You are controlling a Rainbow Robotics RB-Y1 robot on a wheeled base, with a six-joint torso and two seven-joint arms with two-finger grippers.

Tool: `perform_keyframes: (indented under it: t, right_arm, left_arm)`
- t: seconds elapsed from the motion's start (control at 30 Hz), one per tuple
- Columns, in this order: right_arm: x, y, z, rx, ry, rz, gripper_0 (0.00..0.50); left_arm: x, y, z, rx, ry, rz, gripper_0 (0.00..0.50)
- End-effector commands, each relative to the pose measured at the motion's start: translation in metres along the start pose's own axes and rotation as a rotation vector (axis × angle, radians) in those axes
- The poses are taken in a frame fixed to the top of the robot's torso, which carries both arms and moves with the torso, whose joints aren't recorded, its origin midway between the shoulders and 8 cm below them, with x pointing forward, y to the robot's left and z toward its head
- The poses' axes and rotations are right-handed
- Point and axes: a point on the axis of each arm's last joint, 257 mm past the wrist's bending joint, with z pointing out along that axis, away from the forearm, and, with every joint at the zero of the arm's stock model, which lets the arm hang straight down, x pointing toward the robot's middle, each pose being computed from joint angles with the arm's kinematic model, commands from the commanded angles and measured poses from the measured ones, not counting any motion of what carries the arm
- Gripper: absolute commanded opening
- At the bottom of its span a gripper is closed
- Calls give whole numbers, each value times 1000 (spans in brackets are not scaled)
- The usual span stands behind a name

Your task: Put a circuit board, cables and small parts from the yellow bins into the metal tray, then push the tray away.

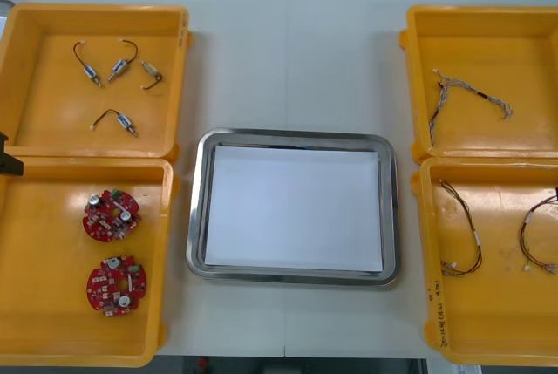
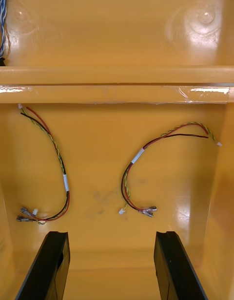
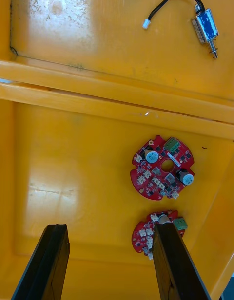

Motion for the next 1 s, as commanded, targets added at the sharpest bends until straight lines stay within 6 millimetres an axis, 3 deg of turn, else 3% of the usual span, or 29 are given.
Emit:
perform_keyframes:
  t: [0.03, 1.0]
  right_arm:
    - [-2, -17, -9, 48, -6, -16, 500]
    - [-2, -17, -9, 48, -6, -16, 500]
  left_arm:
    - [-7, 13, -17, -43, -32, 85, 500]
    - [-7, 13, -17, -43, -32, 85, 500]
